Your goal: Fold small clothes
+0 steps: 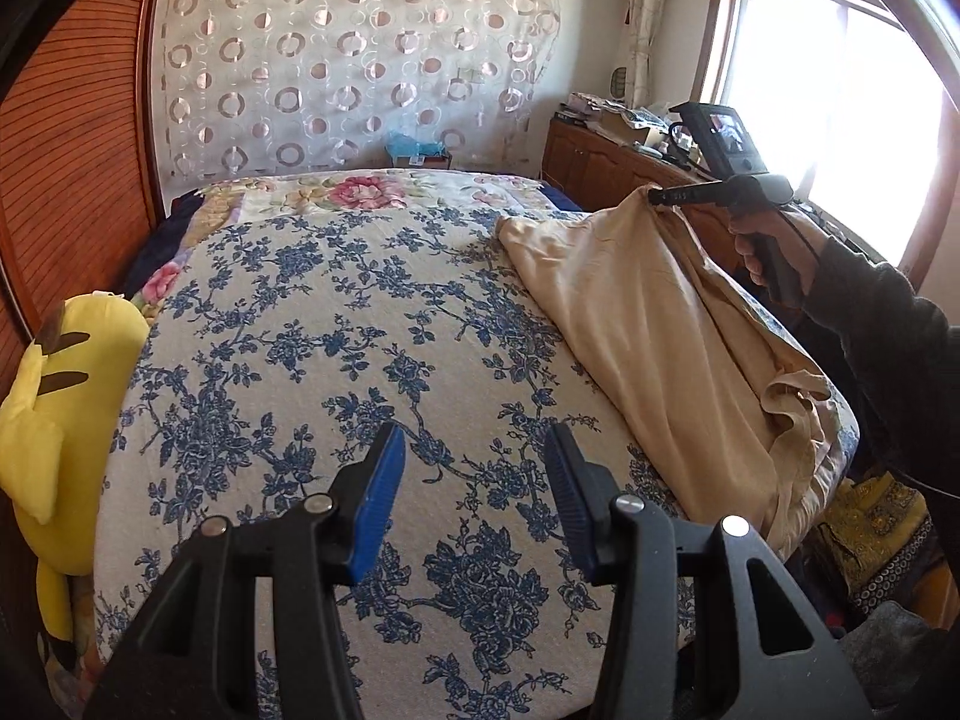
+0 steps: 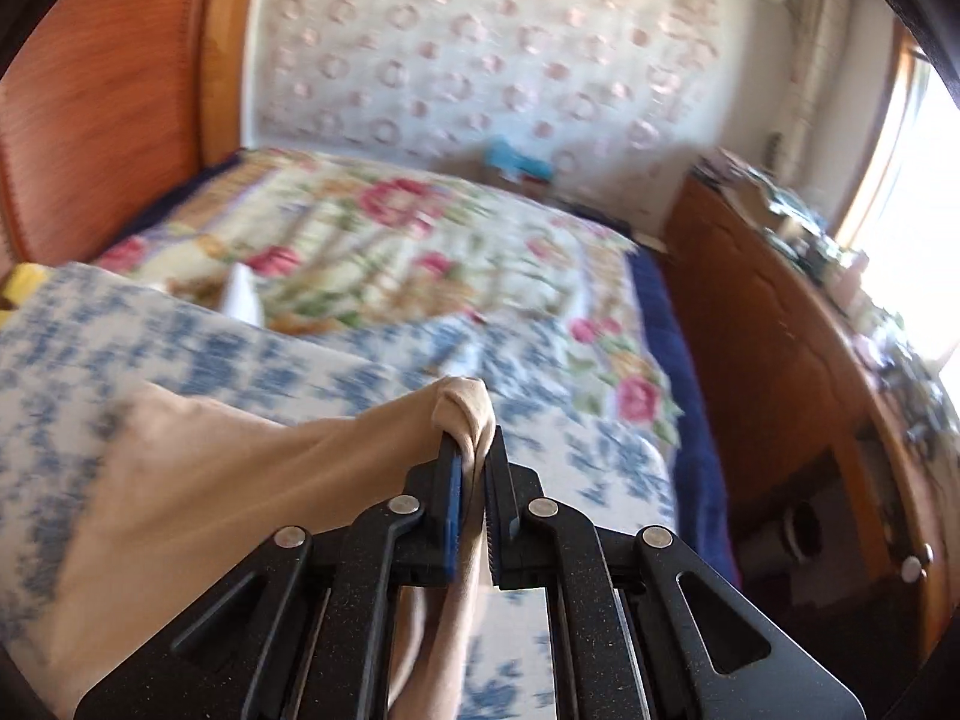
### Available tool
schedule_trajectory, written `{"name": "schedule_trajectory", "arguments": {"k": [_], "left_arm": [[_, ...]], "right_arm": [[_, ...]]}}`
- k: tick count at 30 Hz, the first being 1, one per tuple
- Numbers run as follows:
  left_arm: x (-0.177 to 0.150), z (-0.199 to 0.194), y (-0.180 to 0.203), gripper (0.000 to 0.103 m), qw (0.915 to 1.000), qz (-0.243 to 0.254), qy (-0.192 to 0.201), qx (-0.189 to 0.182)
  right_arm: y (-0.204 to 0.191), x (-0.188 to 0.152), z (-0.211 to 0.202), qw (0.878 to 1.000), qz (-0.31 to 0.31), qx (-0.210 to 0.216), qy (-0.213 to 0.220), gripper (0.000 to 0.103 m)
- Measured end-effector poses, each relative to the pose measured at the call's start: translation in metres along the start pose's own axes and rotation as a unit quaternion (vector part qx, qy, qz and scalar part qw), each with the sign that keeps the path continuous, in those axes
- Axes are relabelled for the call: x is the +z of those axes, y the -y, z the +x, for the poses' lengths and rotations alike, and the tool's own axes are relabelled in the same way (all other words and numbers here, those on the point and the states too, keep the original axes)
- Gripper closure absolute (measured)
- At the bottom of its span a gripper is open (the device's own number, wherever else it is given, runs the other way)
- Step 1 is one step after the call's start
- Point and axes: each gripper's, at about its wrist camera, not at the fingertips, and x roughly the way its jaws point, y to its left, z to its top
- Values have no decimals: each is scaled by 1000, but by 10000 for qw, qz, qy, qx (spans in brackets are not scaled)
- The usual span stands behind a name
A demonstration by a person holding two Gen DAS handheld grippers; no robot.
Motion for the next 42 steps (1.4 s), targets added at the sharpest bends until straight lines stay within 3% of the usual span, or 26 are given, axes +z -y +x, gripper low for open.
{"name": "schedule_trajectory", "arguments": {"k": [3, 4, 9, 19, 23, 28, 36, 38, 40, 42], "left_arm": [[0, 2, 4, 56, 10000, 40, -30, -15], [0, 3, 5, 56, 10000, 43, -23, -35], [1, 6, 14, 56, 9999, 79, -29, -113], [4, 13, 40, 56, 9992, 279, -73, -291], [5, 15, 50, 56, 9988, 333, -80, -350], [2, 21, 61, 56, 9982, 377, -131, -446], [-3, 28, 66, 56, 9976, 404, -239, -517], [-3, 28, 67, 56, 9975, 403, -237, -521], [-4, 29, 67, 56, 9975, 401, -239, -530], [-4, 29, 67, 56, 9975, 403, -248, -531]], "right_arm": [[9, -14, 3, 9998, 89, -42, -199, 69], [12, -18, -2, 9997, 119, 4, -191, 68], [14, -44, -46, 9989, 127, 445, 1, 68], [-18, -141, -139, 9924, -85, 1201, 247, 68], [-30, -171, -157, 9900, 0, 1397, 205, 68], [-34, -193, -170, 9911, 19, 1332, 71, 68], [-29, -220, -174, 9859, 367, 1623, -167, 68], [-25, -224, -175, 9834, 505, 1733, -182, 68], [-22, -225, -176, 9797, 581, 1912, -160, 86], [-22, -225, -178, 9765, 572, 2074, -141, 98]]}}
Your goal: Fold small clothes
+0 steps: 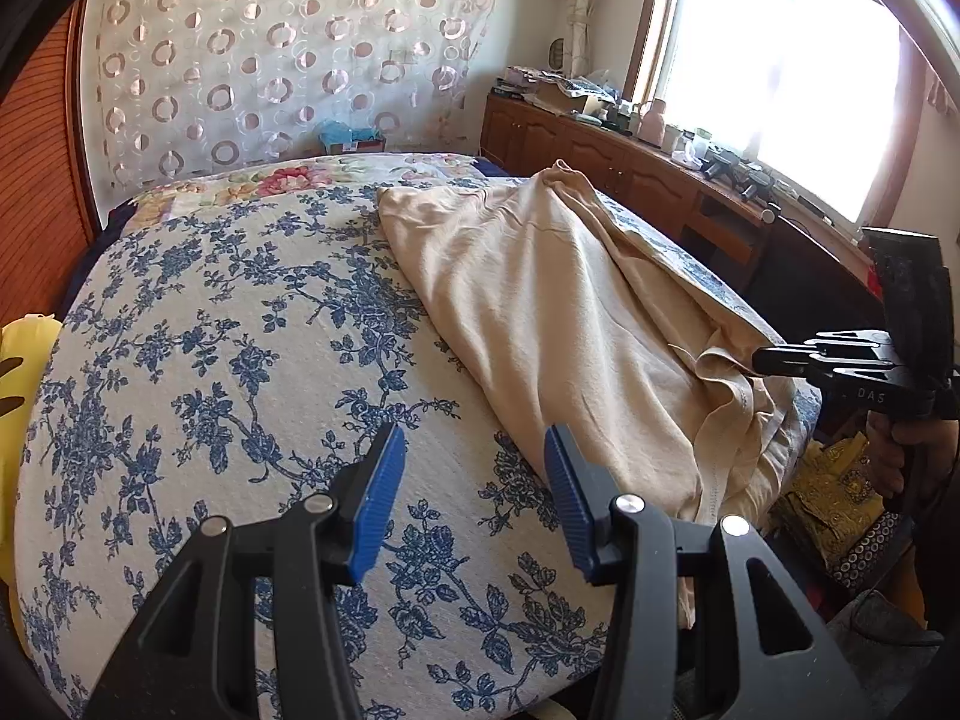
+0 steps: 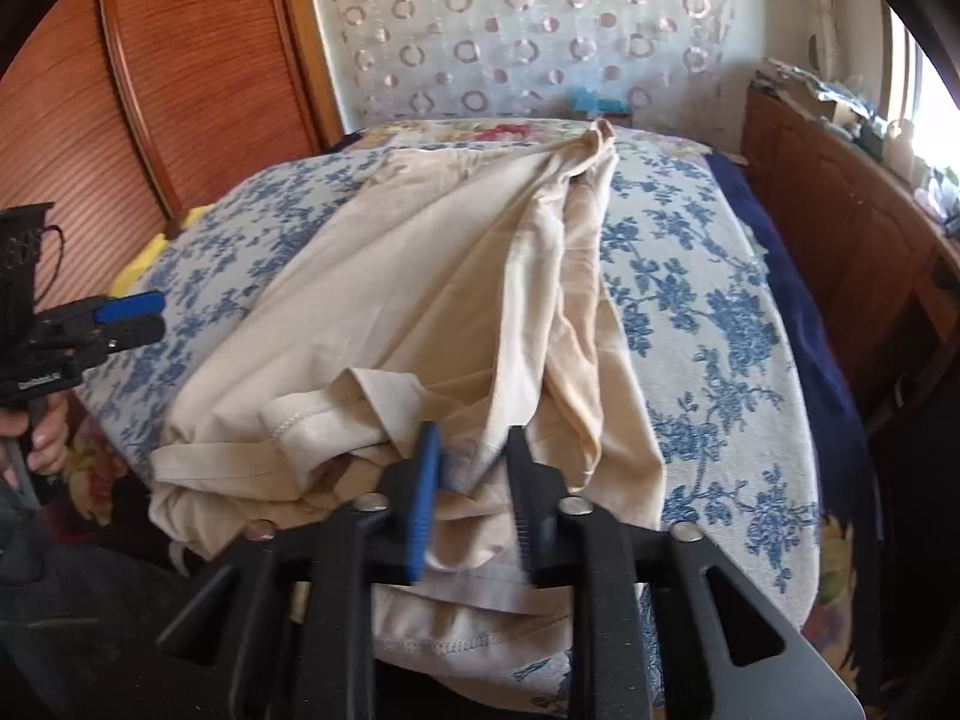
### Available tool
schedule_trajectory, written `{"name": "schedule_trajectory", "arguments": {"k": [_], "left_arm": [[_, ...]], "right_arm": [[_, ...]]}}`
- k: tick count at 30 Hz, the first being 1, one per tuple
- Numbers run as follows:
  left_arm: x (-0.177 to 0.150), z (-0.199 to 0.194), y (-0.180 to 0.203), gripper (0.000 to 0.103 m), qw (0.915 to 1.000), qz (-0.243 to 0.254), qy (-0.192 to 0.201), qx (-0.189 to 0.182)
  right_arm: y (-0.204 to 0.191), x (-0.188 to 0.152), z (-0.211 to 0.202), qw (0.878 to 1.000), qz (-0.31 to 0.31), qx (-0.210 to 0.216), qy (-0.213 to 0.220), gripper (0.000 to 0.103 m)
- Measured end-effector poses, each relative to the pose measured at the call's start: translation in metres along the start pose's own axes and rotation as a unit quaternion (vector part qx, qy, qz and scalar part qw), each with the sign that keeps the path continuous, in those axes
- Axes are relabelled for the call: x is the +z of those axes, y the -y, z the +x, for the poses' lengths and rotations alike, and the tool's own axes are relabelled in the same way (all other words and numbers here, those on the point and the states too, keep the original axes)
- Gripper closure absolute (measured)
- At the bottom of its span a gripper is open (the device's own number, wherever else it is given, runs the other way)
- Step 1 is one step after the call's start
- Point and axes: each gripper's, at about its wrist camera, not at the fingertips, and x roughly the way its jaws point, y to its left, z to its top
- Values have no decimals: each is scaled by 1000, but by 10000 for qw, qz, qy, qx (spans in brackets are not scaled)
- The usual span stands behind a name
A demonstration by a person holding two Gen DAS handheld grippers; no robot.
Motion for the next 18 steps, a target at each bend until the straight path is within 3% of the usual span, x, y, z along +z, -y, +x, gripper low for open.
{"name": "schedule_trajectory", "arguments": {"k": [7, 10, 13, 18], "left_arm": [[1, 1, 1, 56, 10000, 41, -37, -20], [2, 1, 2, 56, 10000, 43, -20, -57], [1, 1, 4, 56, 10000, 64, -18, -66], [2, 1, 3, 56, 10000, 40, -23, -41]], "right_arm": [[-6, -1, -36, 9994, -270, 40, 193, 102], [6, -2, -53, 9987, -365, -299, 190, 102], [33, -9, -64, 9949, -380, -927, 72, 102], [69, -31, -52, 9936, 55, -1096, -277, 102]]}}
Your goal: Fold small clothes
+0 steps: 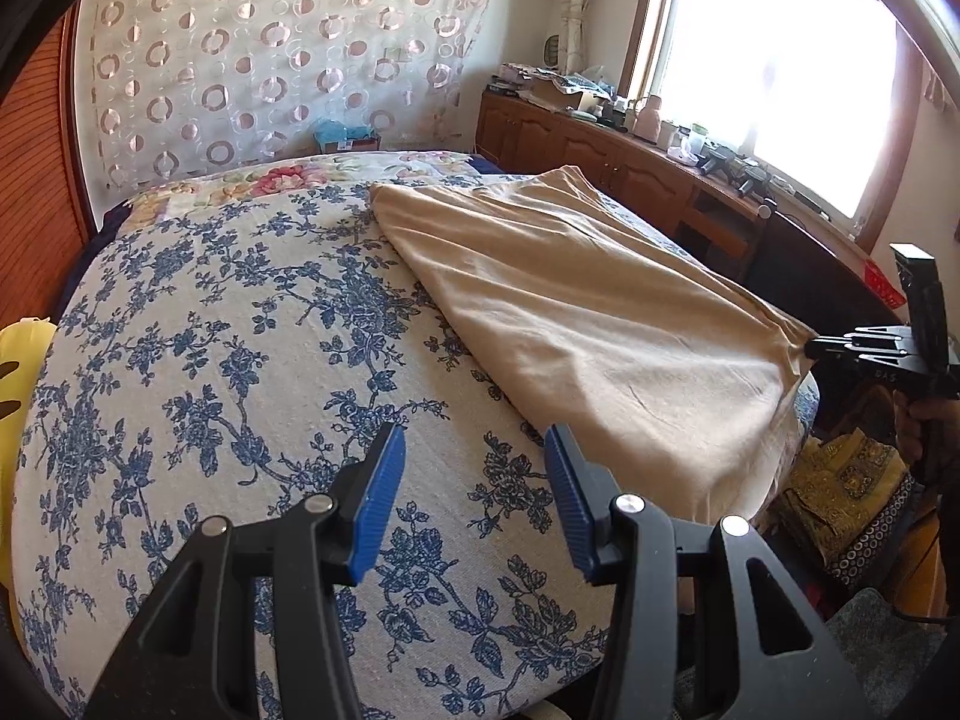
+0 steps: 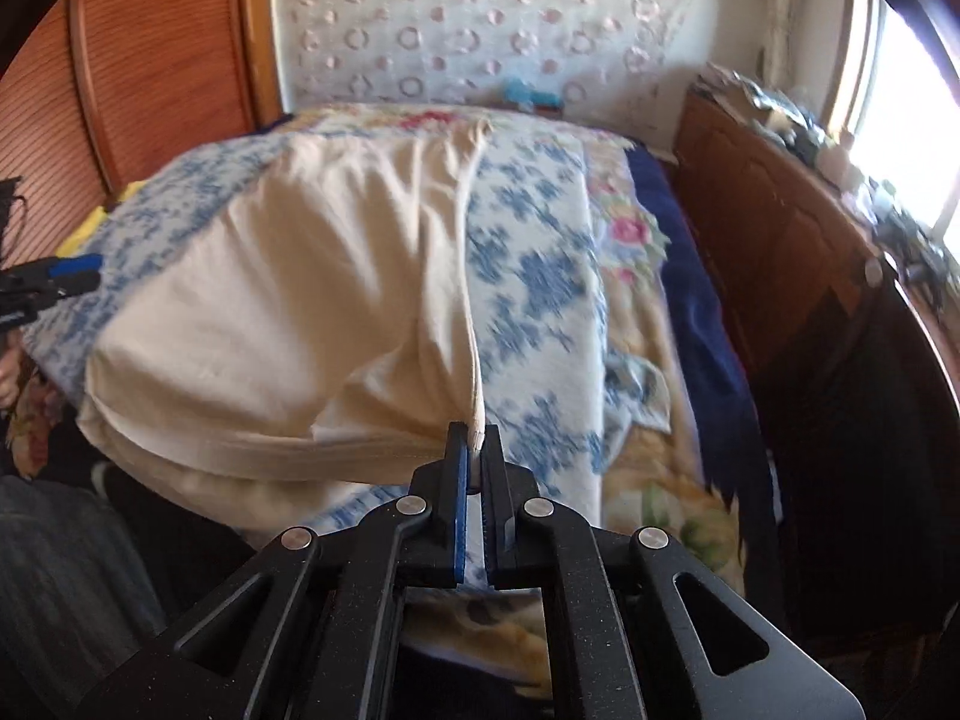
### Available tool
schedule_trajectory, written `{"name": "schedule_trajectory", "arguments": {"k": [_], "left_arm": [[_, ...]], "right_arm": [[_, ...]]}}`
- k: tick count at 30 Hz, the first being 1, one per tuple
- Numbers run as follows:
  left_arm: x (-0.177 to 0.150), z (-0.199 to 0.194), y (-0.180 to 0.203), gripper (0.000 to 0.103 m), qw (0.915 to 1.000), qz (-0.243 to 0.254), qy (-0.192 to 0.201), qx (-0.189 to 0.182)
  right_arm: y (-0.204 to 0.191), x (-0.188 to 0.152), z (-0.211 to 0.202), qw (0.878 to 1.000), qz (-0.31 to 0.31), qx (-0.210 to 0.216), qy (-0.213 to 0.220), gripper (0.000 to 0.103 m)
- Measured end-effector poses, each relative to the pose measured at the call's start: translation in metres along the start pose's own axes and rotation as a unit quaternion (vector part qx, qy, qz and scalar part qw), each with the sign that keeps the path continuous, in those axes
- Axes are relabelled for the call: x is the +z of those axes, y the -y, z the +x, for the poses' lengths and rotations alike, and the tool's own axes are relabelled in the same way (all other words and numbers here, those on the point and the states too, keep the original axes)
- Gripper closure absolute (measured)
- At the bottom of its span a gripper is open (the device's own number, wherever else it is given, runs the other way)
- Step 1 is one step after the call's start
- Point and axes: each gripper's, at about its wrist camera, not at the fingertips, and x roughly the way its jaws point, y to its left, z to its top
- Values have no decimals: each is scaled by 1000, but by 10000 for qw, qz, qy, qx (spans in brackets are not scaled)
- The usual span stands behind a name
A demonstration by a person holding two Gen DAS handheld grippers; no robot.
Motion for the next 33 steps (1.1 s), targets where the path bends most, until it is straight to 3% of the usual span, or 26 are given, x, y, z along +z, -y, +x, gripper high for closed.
{"name": "schedule_trajectory", "arguments": {"k": [5, 7, 12, 16, 22, 33], "left_arm": [[0, 0, 3, 56, 10000, 57, -19, 21], [-1, -2, 2, 56, 10000, 40, -6, 36], [-3, -8, 4, 56, 10000, 33, 35, -21], [-11, -12, 14, 56, 9993, 87, -20, -354], [-28, -16, 38, 80, 9956, 217, -253, -875], [-40, -13, 74, 89, 9862, 550, -565, -1454]], "right_arm": [[-9, 3, 4, 9998, 122, -12, 175, 92], [-20, 9, -1, 9993, 44, 62, 353, 83], [-61, 23, -1, 9964, -304, 478, 628, 82], [-82, 33, 14, 9954, -548, 505, 603, 81], [-85, 37, 22, 9958, -577, 408, 590, 81], [-75, 41, 15, 9962, -467, 279, 676, 81]]}}
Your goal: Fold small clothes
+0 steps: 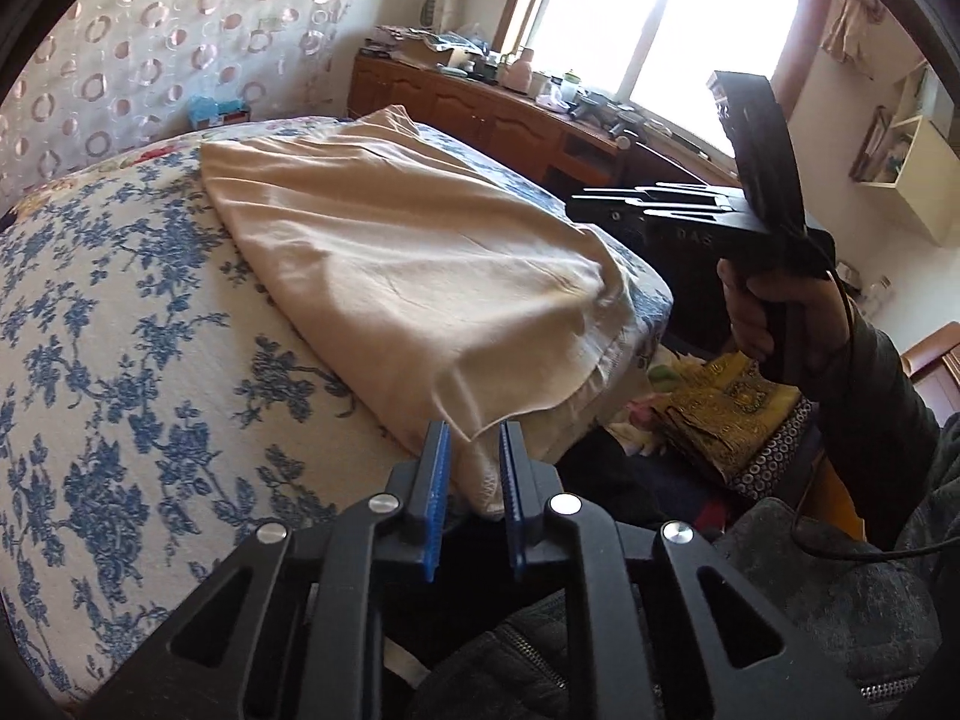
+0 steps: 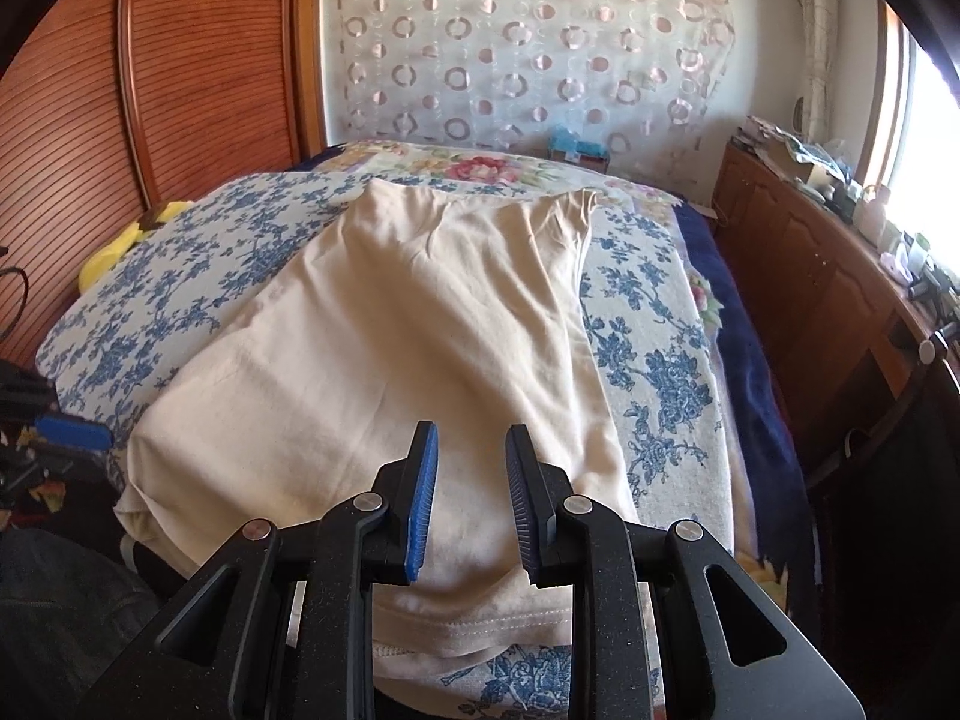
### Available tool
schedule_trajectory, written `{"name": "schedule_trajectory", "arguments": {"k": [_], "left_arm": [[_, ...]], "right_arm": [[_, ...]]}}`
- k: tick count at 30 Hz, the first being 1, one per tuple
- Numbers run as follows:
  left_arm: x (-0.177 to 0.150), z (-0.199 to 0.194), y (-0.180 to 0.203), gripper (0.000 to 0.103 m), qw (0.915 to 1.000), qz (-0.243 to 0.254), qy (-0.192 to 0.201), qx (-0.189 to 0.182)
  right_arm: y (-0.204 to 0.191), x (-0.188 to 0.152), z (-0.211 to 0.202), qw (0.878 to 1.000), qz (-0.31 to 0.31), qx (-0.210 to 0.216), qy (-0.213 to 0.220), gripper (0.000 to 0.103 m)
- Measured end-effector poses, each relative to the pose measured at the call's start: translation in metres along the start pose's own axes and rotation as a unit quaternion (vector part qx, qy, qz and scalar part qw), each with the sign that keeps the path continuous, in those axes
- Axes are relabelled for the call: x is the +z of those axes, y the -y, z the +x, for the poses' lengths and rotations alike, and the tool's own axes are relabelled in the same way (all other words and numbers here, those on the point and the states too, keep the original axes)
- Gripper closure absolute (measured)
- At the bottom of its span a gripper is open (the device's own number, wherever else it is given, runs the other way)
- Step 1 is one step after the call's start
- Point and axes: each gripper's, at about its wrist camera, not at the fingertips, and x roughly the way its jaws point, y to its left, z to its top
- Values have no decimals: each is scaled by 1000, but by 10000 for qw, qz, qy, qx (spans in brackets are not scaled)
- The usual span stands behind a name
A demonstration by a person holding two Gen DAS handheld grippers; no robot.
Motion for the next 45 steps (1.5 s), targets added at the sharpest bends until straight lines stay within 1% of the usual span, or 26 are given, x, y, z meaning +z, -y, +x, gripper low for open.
{"name": "schedule_trajectory", "arguments": {"k": [2, 6, 8, 9, 10, 13, 15, 17, 20, 23, 27, 32, 33, 34, 35, 37, 38, 40, 42, 44, 45], "left_arm": [[1, 6, -1, 89, 9999, -22, -81, -77], [0, 19, -2, 89, 9996, -40, -273, 53], [-2, 21, 0, 89, 9995, 11, -304, -10], [-2, 21, 4, 99, 9995, 86, -292, -45], [-2, 19, 7, 103, 9995, 144, -281, -60], [-1, 7, 15, 103, 9993, 246, -200, -178], [1, -3, 18, 103, 9995, 274, -107, -139], [4, -11, 18, 103, 9996, 233, -66, -123], [7, -20, 15, 103, 9996, 152, -24, -248], [8, -24, 19, 103, 9993, 206, -11, -301], [9, -29, 29, 103, 9990, 363, 34, -267], [14, -28, 22, 102, 9993, 349, 73, 147], [15, -26, 19, 101, 9991, 336, 73, 260], [15, -25, 17, 97, 9988, 327, 71, 353], [16, -23, 15, 94, 9987, 318, 65, 397], [16, -21, 12, 80, 9983, 309, 69, 496], [17, -20, 11, 77, 9981, 308, 70, 527], [18, -19, 9, 67, 9980, 280, 79, 554], [19, -18, 7, 64, 9979, 261, 90, 585], [20, -16, 4, 60, 9978, 226, 84, 621], [20, -15, 3, 58, 9977, 209, 81, 640]], "right_arm": [[2, 0, 0, 10000, 16, -17, 0, 81], [3, -1, 0, 10000, 18, -29, 2, 81], [4, -1, 0, 10000, 32, -33, 8, 81], [5, -1, 0, 10000, 41, -40, 14, 81], [6, -2, -1, 10000, 53, -51, 21, 81], [11, -3, -2, 9999, 105, -60, 33, 81], [14, -4, -3, 9999, 140, -64, 32, 81], [17, -6, -4, 9998, 185, -62, 29, 81], [19, -7, -4, 9997, 251, -50, 21, 81], [18, -8, -4, 9996, 275, -37, 13, 81], [20, -7, -4, 9996, 276, -54, 37, 81], [26, -8, -6, 9994, 330, -102, 56, 81], [26, -8, -7, 9993, 340, -109, 58, 81], [26, -9, -6, 9993, 356, -114, 59, 81], [27, -9, -6, 9992, 365, -119, 58, 81], [28, -10, -6, 9991, 391, -123, 52, 81], [28, -11, -6, 9991, 401, -119, 47, 81], [29, -11, -5, 9991, 413, -118, 37, 80], [30, -12, -4, 9990, 434, -113, 27, 80], [31, -13, -3, 9990, 444, -109, 25, 77], [31, -13, -4, 9989, 445, -115, 28, 69]]}}
